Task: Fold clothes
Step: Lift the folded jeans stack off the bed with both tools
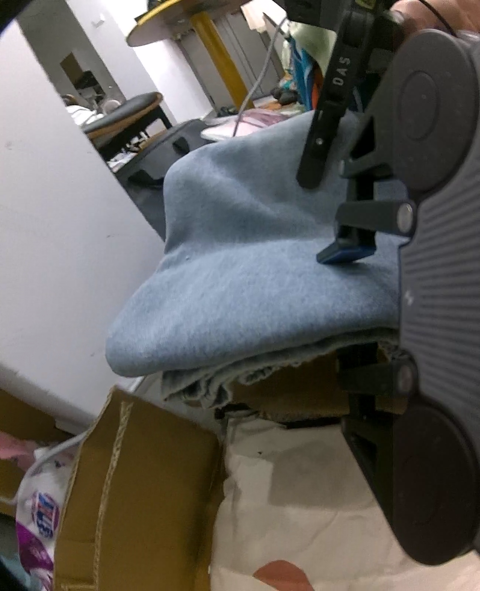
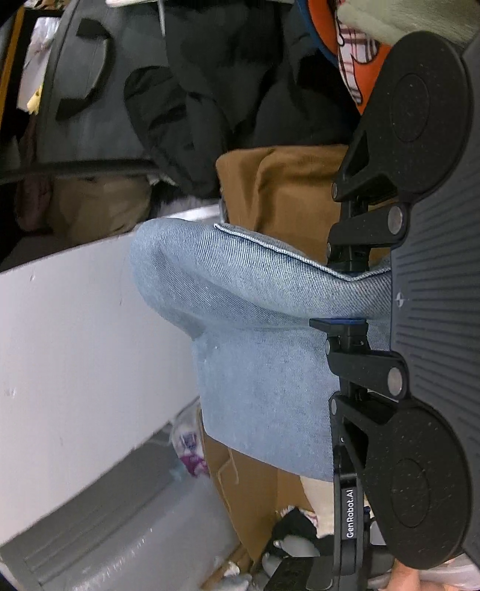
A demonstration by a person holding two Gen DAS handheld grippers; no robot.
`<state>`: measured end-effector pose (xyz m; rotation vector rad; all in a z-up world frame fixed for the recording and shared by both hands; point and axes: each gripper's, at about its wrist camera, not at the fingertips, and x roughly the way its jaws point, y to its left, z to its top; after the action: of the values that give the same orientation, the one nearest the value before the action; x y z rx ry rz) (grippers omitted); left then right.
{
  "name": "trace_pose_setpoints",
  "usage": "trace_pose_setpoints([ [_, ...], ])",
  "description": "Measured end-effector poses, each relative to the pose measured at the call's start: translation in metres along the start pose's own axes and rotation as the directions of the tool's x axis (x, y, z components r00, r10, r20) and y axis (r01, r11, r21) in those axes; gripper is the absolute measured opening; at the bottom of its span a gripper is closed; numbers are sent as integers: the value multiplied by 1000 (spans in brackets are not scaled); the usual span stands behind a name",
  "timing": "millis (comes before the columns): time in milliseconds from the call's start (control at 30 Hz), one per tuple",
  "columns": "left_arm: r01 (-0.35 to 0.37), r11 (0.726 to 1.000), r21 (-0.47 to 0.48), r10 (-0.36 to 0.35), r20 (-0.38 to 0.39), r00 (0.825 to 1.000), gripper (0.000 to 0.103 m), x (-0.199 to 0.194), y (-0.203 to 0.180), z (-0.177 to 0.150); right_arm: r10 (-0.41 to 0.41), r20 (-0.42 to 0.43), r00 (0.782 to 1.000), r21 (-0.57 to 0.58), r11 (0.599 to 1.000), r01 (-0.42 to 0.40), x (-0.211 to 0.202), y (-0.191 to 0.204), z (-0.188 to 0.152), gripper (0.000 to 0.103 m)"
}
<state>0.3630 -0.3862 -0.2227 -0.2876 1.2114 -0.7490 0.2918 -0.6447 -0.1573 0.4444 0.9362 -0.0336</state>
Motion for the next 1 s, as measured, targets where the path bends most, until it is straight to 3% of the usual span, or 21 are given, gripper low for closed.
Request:
trace_pose_setpoints([
  [333,-11,999,-46,8,-53,999,41,36,35,-11,-6,-39,999,19,1000,7,43,-22,-20,19],
  [433,10,1000,5,-10,-44,999,42,45,40,-13,-52,-35,998,-4,999,52,55,-24,-26,20],
  [600,64,998,-29,-66,-68,995,45,56,53,-13,-124,-39,992,-26,992,123,72,-28,-33,21],
  [800,-73,993,90,82,-105,991,46,28,26,-3,-139,-27,990,-34,990,138,75,-30,-35,22],
  [867,-130,980,150,144,-81,986,44,11,14,1,-143,-22,990,-32,989,142,75,-30,-35,22],
  [1000,-185,949,254,196,-18,980,38,-19,-9,10,-162,-20,987,-40,986,161,78,-27,-37,23],
])
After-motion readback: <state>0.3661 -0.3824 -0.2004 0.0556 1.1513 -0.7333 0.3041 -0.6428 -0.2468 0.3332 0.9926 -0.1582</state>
